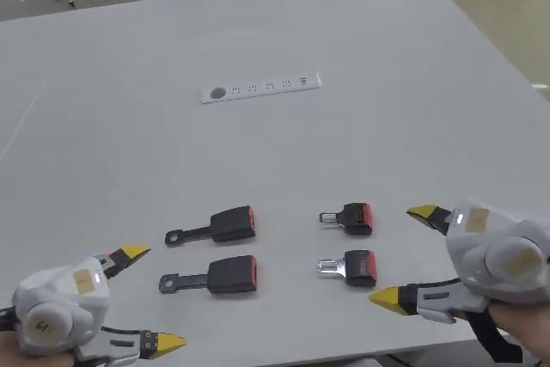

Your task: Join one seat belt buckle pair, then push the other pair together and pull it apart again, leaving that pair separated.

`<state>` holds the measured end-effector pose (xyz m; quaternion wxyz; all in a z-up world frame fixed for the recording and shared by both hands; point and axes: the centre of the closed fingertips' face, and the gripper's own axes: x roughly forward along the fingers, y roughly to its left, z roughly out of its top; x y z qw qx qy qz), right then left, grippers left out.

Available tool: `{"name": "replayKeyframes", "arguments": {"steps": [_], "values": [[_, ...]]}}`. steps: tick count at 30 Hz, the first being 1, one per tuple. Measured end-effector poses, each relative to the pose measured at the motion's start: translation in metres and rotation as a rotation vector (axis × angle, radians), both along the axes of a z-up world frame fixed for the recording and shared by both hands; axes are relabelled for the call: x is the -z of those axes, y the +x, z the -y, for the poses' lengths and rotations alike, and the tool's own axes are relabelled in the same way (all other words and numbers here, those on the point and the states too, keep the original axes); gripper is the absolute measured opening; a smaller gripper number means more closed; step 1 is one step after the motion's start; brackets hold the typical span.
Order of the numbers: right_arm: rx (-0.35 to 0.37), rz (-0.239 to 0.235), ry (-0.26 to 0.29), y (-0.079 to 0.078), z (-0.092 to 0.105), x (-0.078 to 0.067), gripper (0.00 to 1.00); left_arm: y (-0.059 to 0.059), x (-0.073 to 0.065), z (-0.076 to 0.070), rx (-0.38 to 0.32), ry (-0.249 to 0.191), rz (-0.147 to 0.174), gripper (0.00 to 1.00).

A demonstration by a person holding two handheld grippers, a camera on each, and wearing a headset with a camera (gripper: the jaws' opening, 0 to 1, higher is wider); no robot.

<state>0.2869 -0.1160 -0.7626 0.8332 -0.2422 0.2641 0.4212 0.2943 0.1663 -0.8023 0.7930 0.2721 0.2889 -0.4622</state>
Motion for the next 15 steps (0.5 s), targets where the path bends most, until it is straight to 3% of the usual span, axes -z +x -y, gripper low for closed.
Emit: {"name": "replayKeyframes", "arguments": {"steps": [1, 2, 3, 8, 12, 15], "values": [[-0.016, 0.018, -0.017, 0.001, 0.001, 0.001, 0.73, 0.002, 0.005, 0.003, 0.033, 0.047, -0.003, 0.83], [-0.023, 0.003, -0.007, 0.000, -0.001, 0.003, 0.72, 0.002, 0.005, 0.009, 0.065, 0.058, 0.001, 0.80], [-0.026, -0.003, -0.004, 0.001, -0.001, 0.004, 0.71, 0.002, 0.004, 0.021, 0.087, 0.031, -0.009, 0.78], [-0.109, -0.033, -0.033, 0.003, -0.012, 0.015, 0.59, 0.017, 0.006, 0.043, 0.125, 0.051, -0.021, 0.72], [-0.173, -0.052, -0.066, 0.006, -0.022, 0.026, 0.53, 0.023, 0.015, 0.052, 0.161, 0.073, -0.052, 0.63], [-0.214, -0.085, -0.097, 0.007, -0.026, 0.036, 0.48, 0.029, 0.025, 0.051, 0.169, 0.131, -0.056, 0.61]]}}
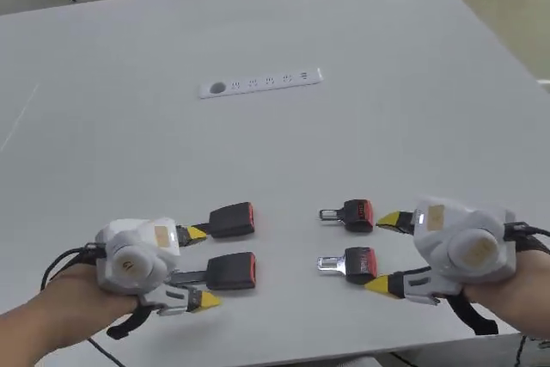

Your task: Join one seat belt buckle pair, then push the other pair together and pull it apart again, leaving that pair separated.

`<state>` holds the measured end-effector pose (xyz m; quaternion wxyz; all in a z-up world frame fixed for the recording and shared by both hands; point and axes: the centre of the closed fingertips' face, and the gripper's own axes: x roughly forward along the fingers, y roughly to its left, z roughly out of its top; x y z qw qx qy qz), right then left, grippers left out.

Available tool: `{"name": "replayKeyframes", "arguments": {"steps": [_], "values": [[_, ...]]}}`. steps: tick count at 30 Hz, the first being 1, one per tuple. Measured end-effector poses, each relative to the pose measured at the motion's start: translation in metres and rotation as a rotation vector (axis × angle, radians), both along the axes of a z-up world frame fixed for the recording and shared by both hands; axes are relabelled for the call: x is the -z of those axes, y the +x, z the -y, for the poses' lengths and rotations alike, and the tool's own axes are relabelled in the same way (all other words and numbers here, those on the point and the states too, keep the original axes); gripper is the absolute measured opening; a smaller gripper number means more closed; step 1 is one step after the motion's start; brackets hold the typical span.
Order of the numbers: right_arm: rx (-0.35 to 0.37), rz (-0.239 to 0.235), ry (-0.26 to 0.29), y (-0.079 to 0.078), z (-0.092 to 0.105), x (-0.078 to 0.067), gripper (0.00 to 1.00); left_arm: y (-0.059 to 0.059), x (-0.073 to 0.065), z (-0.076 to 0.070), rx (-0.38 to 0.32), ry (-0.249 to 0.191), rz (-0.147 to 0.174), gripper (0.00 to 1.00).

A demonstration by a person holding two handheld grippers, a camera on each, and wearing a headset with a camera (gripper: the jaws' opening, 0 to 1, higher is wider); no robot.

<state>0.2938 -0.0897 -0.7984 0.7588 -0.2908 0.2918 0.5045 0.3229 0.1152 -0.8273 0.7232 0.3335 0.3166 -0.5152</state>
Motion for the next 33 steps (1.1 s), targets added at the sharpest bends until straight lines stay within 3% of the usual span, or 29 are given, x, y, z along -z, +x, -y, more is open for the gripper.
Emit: {"name": "replayKeyframes", "arguments": {"steps": [2, 3, 5, 10, 24, 28, 29, 33], "values": [[-0.020, -0.009, -0.023, 0.003, -0.001, 0.006, 0.44, -0.002, 0.004, 0.005, 0.014, 0.002, -0.022, 0.59], [-0.026, -0.010, -0.031, 0.006, 0.000, 0.010, 0.44, 0.000, 0.005, 0.006, 0.028, 0.013, -0.012, 0.58], [-0.035, -0.020, -0.047, 0.009, 0.001, 0.015, 0.43, 0.002, 0.008, 0.009, 0.034, 0.016, -0.021, 0.56], [-0.072, -0.069, -0.085, 0.006, 0.001, 0.030, 0.42, -0.001, 0.014, 0.017, 0.053, 0.021, -0.079, 0.50], [-0.167, -0.106, -0.151, 0.011, -0.003, 0.053, 0.35, -0.004, 0.027, 0.020, 0.165, 0.117, -0.075, 0.35], [-0.185, -0.136, -0.174, 0.010, -0.001, 0.056, 0.33, -0.004, 0.027, 0.020, 0.159, 0.124, -0.084, 0.34], [-0.225, -0.121, -0.212, 0.010, -0.001, 0.056, 0.33, -0.005, 0.027, 0.019, 0.155, 0.133, -0.086, 0.34], [-0.221, -0.134, -0.204, 0.013, -0.005, 0.057, 0.32, -0.004, 0.027, 0.019, 0.154, 0.133, -0.088, 0.34]]}}
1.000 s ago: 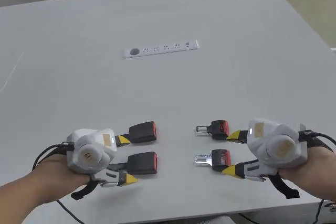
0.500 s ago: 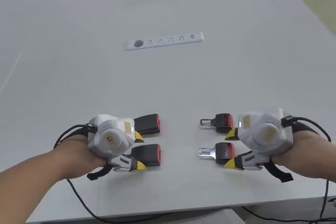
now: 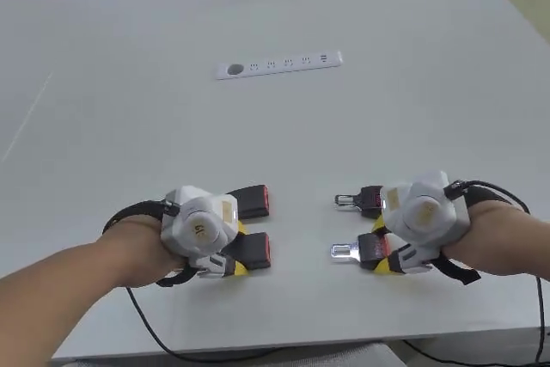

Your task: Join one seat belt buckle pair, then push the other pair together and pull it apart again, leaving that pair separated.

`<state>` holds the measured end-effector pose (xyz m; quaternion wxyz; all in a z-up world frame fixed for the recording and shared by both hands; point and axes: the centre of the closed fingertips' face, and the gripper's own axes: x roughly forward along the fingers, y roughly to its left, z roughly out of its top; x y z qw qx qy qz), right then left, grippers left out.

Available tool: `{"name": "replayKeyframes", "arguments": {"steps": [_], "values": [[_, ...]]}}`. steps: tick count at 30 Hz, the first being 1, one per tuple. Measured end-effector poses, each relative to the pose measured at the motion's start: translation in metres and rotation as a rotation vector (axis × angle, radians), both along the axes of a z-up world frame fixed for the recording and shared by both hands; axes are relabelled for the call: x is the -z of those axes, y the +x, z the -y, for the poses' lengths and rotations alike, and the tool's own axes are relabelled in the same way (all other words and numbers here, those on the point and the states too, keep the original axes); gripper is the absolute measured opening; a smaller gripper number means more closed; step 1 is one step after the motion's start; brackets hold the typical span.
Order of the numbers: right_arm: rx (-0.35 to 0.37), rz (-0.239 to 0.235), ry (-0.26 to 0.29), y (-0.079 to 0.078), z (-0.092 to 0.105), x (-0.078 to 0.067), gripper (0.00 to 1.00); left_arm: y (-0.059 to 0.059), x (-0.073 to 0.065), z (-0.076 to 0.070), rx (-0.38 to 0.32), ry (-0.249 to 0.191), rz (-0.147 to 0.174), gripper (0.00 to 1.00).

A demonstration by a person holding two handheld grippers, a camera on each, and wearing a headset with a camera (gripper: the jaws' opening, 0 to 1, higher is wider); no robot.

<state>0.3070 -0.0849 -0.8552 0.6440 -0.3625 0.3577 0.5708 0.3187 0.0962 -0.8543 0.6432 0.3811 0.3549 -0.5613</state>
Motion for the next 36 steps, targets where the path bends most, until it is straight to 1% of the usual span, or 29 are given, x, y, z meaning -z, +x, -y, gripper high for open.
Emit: {"name": "replayKeyframes", "arguments": {"steps": [2, 4, 9, 14, 16, 17, 18, 21, 23, 25, 27, 31, 36], "values": [[0.006, -0.014, 0.006, 0.001, 0.000, 0.000, 0.32, 0.001, 0.000, 0.000, -0.003, 0.000, -0.010, 0.34], [0.009, -0.029, 0.007, 0.001, 0.000, 0.001, 0.32, 0.000, 0.000, 0.000, 0.022, 0.006, -0.020, 0.33], [0.006, -0.042, 0.003, 0.000, 0.000, 0.001, 0.32, 0.000, 0.001, 0.000, 0.043, 0.008, -0.036, 0.34], [0.014, -0.044, -0.002, -0.001, 0.000, 0.001, 0.33, -0.001, 0.001, 0.001, 0.041, -0.001, -0.036, 0.34], [0.014, -0.045, -0.019, -0.001, -0.001, 0.001, 0.33, -0.001, 0.001, 0.001, 0.041, -0.001, -0.039, 0.34], [0.025, -0.035, -0.024, 0.002, -0.002, 0.001, 0.33, 0.000, 0.001, 0.001, 0.043, 0.000, -0.041, 0.34], [0.034, -0.035, -0.025, 0.003, -0.003, 0.001, 0.33, 0.000, 0.001, 0.001, 0.044, -0.001, -0.043, 0.34], [0.045, -0.029, -0.016, 0.004, -0.009, 0.000, 0.33, -0.001, 0.001, 0.001, 0.045, -0.005, -0.045, 0.34], [0.042, -0.028, -0.010, 0.003, -0.013, 0.000, 0.33, -0.001, 0.001, 0.002, 0.047, 0.000, -0.040, 0.34], [0.043, -0.033, 0.009, 0.002, -0.021, -0.001, 0.33, -0.002, 0.001, 0.003, 0.047, 0.010, -0.036, 0.34], [0.040, -0.019, 0.017, 0.001, -0.029, 0.000, 0.33, -0.002, 0.001, 0.003, 0.050, 0.016, -0.035, 0.34], [0.046, -0.013, 0.038, 0.003, -0.048, 0.000, 0.33, -0.002, 0.001, 0.002, 0.056, 0.015, -0.041, 0.34], [0.036, -0.008, 0.056, 0.003, -0.068, 0.000, 0.33, -0.003, 0.002, 0.002, 0.058, 0.017, -0.043, 0.34]]}}
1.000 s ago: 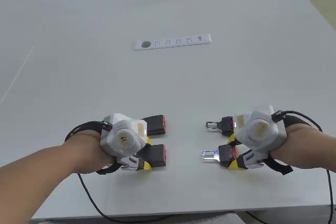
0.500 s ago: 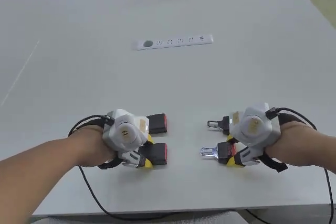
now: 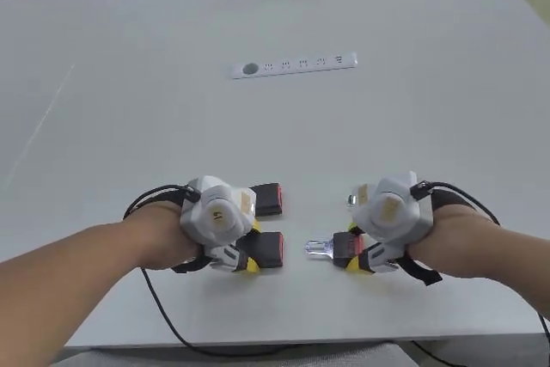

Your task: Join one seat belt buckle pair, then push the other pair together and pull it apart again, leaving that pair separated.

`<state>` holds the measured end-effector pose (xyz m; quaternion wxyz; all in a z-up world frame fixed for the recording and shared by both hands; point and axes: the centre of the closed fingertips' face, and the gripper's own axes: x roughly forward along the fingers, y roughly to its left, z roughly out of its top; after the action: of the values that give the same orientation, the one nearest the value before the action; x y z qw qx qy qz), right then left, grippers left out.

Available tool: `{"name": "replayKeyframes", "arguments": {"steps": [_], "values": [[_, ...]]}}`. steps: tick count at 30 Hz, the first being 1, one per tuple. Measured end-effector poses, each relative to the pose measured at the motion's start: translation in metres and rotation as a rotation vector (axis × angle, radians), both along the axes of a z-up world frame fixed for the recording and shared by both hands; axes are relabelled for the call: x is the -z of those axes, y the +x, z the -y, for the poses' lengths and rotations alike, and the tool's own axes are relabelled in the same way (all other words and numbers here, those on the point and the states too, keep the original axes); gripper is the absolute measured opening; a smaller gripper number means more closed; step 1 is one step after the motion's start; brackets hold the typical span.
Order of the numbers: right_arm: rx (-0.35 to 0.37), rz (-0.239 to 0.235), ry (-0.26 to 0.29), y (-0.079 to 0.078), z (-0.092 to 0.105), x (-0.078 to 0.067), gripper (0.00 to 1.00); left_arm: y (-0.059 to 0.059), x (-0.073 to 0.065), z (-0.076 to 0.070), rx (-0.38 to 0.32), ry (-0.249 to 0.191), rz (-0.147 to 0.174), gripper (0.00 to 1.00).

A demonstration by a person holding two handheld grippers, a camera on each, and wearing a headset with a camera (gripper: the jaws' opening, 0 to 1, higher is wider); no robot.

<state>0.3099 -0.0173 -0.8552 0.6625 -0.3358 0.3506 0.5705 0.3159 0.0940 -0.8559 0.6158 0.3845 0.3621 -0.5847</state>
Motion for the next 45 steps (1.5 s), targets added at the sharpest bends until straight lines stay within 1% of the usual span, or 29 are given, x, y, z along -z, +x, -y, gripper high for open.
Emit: {"name": "replayKeyframes", "arguments": {"steps": [5, 13, 17, 19, 21, 26, 27, 30, 34, 37, 41, 45], "values": [[-0.007, 0.003, 0.002, 0.002, -0.012, 0.000, 0.33, 0.000, 0.000, 0.000, 0.000, 0.001, -0.003, 0.34], [-0.025, 0.010, 0.007, 0.001, -0.026, -0.001, 0.33, 0.000, 0.000, 0.000, -0.001, 0.002, -0.005, 0.34], [-0.036, 0.027, 0.009, 0.002, -0.030, -0.003, 0.32, 0.000, 0.000, 0.000, -0.004, 0.009, -0.006, 0.34], [-0.038, 0.025, 0.018, 0.001, -0.033, -0.003, 0.32, 0.000, 0.001, 0.000, 0.001, 0.013, -0.007, 0.34], [-0.045, 0.034, 0.018, 0.001, -0.037, -0.003, 0.32, -0.001, 0.001, 0.000, 0.004, 0.015, -0.009, 0.34], [-0.043, 0.026, 0.038, 0.001, -0.043, -0.003, 0.32, -0.001, 0.001, 0.001, 0.006, 0.021, -0.018, 0.34], [-0.042, 0.026, 0.033, 0.002, -0.041, -0.004, 0.32, -0.001, 0.001, 0.001, 0.008, 0.022, -0.020, 0.34], [-0.043, 0.024, 0.044, 0.002, -0.040, -0.003, 0.31, 0.000, 0.001, 0.001, 0.016, 0.023, -0.027, 0.34], [-0.045, 0.021, 0.046, 0.003, -0.042, -0.004, 0.31, 0.000, 0.001, 0.001, 0.016, 0.002, -0.040, 0.34], [-0.048, 0.023, 0.041, 0.003, -0.045, -0.004, 0.30, 0.000, 0.001, 0.002, 0.011, 0.002, -0.049, 0.34], [-0.050, 0.016, 0.039, 0.004, -0.049, -0.003, 0.30, 0.000, 0.001, 0.002, 0.018, 0.009, -0.047, 0.33], [-0.057, 0.018, 0.041, 0.004, -0.060, -0.004, 0.29, 0.000, 0.001, 0.002, 0.022, 0.002, -0.047, 0.33]]}}
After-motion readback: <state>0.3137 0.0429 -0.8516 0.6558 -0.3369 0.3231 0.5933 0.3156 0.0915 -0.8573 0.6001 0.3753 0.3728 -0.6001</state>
